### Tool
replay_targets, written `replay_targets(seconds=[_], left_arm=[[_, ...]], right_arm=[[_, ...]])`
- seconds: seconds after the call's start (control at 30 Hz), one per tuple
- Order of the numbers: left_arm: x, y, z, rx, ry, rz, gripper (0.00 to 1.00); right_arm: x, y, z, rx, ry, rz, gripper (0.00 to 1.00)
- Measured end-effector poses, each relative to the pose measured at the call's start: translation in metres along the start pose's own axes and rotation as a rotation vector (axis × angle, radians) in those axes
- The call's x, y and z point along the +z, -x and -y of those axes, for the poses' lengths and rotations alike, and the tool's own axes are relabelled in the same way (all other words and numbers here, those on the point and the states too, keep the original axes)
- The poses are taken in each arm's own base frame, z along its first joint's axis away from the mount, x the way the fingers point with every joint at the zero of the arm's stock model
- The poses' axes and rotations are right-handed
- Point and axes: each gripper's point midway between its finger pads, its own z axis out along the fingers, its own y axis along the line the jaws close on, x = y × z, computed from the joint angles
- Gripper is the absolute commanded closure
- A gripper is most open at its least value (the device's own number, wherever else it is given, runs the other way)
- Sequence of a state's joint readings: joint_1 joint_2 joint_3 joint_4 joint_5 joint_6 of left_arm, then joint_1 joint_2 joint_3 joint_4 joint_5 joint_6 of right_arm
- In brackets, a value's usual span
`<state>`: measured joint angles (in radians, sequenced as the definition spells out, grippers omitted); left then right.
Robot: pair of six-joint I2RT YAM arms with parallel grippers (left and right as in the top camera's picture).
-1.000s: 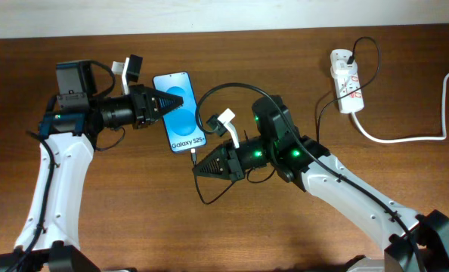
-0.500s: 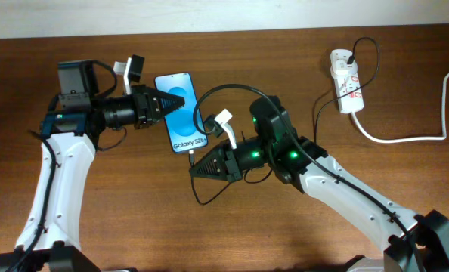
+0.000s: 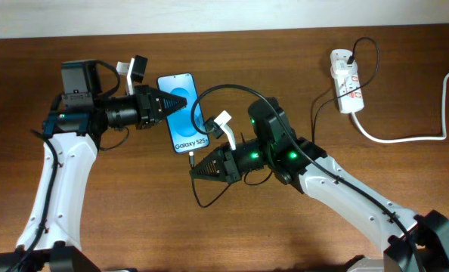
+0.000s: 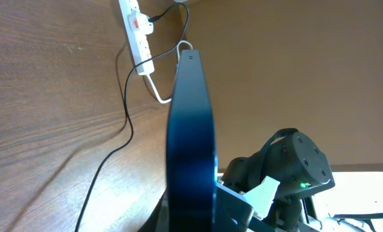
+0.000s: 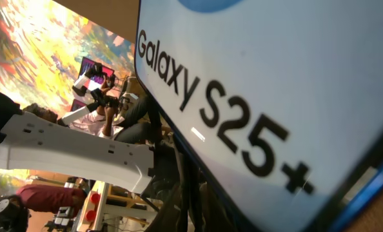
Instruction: Plug charger to phone and switch on socket
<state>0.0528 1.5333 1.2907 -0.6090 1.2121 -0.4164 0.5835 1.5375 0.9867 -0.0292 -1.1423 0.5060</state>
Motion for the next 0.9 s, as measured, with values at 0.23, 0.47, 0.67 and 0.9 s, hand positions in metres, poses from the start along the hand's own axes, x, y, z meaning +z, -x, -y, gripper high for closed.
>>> replay_targets(seconds=[0.23,0.47,0.67,0.9], left_arm=[[0.0,-0.0001,0.0,0.001,0.0,0.0,1.0],[0.0,-0.0003,0.0006,0.007,-0.004,-0.002,1.0],[0.0,-0.0006,0.0011,0.011,-0.007,-0.003,1.0],[-0.0002,-0.0005,0.0011,0.015,-0.007,-0.003,1.0]], right_arm=[[-0.0003,-0.0008,-0.0016,0.006,0.01,-0.005,0.96],[-0.0013,-0.0018,-0.0039,0.012,0.026,-0.012,0.96],[-0.0015,-0.0021,-0.0047,0.011,0.031,-0.014,0.96],[-0.0015,-0.0068,-0.0024,0.047,0.024,-0.028,0.96]])
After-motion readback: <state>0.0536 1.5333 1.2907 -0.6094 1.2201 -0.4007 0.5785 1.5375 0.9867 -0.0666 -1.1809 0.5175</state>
